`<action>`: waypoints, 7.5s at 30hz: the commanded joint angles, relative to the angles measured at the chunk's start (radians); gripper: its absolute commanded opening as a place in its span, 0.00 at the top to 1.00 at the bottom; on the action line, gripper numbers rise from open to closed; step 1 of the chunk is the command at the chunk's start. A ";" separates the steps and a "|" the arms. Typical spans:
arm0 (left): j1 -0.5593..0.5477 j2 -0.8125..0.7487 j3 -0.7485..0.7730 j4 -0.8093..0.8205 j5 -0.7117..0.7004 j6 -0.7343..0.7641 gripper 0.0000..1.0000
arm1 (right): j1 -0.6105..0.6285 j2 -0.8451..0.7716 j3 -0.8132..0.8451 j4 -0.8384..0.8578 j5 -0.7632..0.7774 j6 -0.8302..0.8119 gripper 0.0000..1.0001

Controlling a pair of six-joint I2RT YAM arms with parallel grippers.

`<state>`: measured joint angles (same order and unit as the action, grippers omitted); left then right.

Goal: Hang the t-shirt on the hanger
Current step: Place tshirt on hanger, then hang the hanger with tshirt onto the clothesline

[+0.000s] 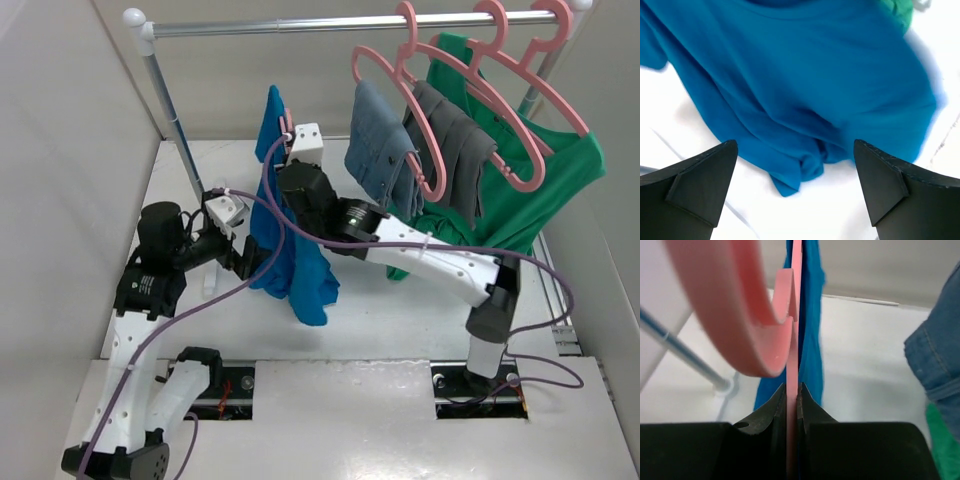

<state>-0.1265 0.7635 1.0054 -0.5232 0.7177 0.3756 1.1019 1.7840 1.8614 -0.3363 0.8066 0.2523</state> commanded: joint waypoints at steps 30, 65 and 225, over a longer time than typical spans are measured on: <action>-0.073 0.017 -0.281 0.497 -0.291 -0.118 0.00 | -0.028 0.279 0.252 0.118 -0.017 0.358 1.00; -0.055 -0.210 -0.367 0.497 -0.325 -0.184 1.00 | -0.134 0.218 -0.005 0.318 -0.426 0.211 0.55; -0.027 -0.710 -0.708 0.112 -0.607 0.227 0.00 | -0.474 -0.820 -1.215 0.079 -0.308 -0.030 0.00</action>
<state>-0.1551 0.0349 0.3080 -0.4717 0.1417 0.6369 0.6540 1.0534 0.6567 -0.2043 0.4328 0.1749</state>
